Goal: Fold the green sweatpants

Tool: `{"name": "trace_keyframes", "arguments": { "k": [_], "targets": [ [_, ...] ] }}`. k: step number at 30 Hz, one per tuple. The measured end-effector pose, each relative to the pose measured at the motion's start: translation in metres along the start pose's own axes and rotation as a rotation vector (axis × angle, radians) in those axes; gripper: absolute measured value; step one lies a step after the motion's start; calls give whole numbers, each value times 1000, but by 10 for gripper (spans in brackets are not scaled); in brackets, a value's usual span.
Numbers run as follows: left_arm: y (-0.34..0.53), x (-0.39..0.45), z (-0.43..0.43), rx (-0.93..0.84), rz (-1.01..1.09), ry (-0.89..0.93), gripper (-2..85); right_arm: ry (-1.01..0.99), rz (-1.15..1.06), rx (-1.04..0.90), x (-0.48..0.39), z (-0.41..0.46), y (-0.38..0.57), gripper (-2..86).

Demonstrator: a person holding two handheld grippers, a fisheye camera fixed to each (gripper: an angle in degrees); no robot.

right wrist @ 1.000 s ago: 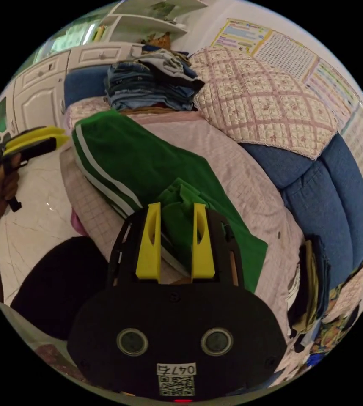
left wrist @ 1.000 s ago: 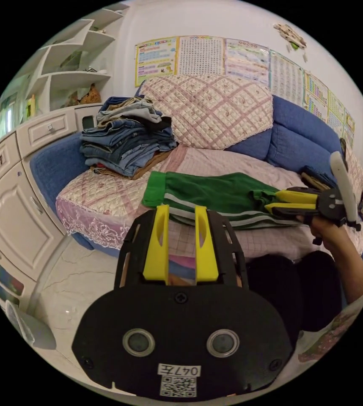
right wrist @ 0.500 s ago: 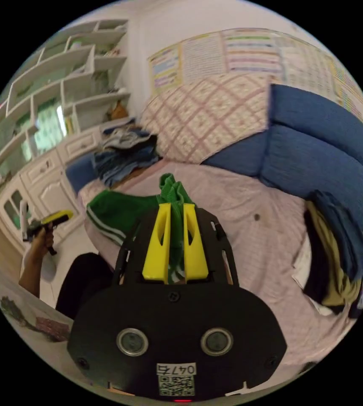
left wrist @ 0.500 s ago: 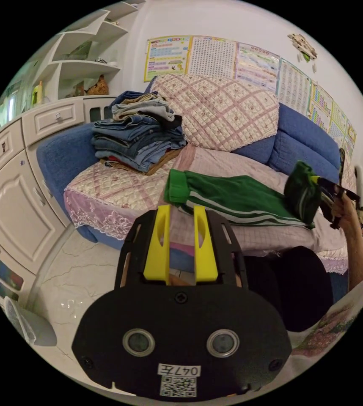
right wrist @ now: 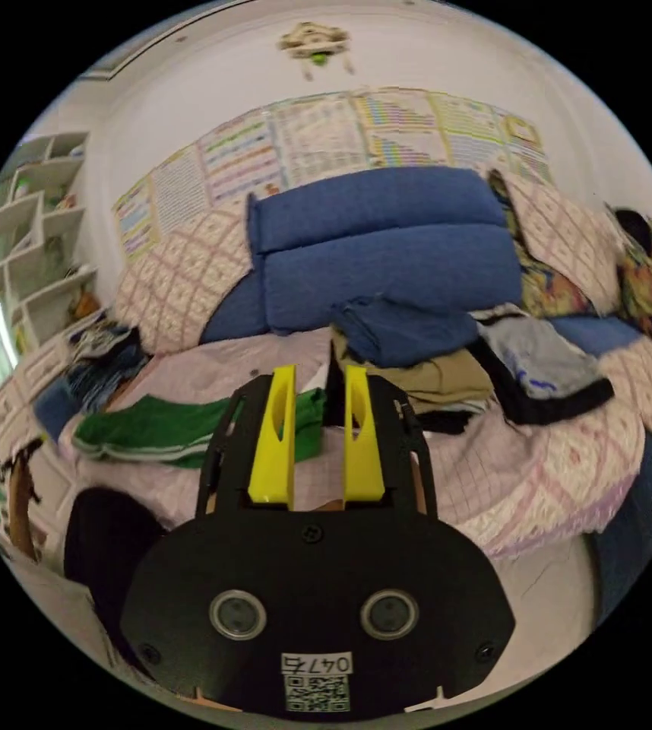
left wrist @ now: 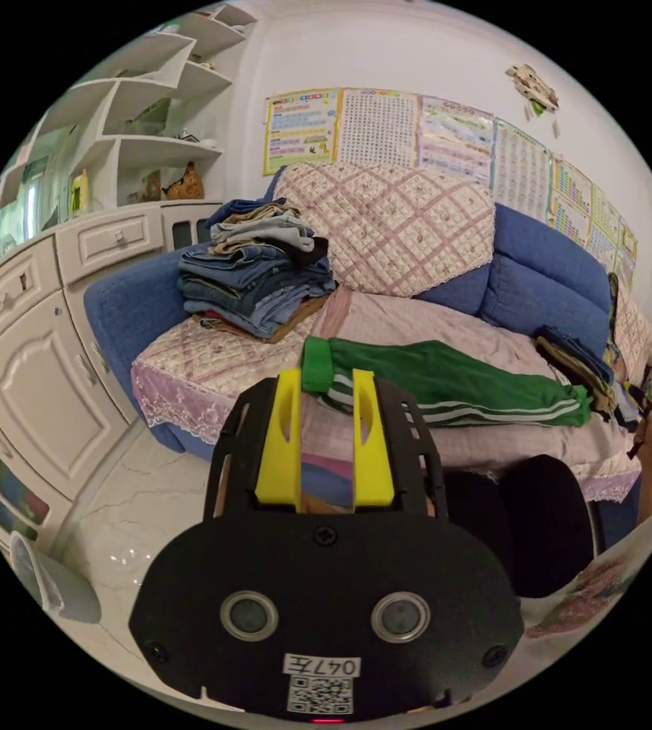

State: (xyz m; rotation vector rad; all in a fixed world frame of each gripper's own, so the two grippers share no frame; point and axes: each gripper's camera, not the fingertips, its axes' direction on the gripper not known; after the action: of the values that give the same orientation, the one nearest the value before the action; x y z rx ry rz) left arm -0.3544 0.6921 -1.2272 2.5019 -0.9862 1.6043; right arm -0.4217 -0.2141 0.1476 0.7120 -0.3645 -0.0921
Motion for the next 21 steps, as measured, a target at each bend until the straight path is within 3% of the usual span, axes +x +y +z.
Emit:
{"name": "trace_keyframes", "arguments": {
  "k": [8, 14, 21],
  "targets": [
    [-23, 22, -59, 28, 185, 109, 103, -2, -264, -102, -50, 29, 57, 19],
    [1, 17, -79, -73, 411, 11, 116, 11, -337, -127, -65, 53, 84, 28],
    [47, 50, -50, -243, 839, -147, 115, 14, -347, -158, -79, 93, 97, 29]
  ]
}}
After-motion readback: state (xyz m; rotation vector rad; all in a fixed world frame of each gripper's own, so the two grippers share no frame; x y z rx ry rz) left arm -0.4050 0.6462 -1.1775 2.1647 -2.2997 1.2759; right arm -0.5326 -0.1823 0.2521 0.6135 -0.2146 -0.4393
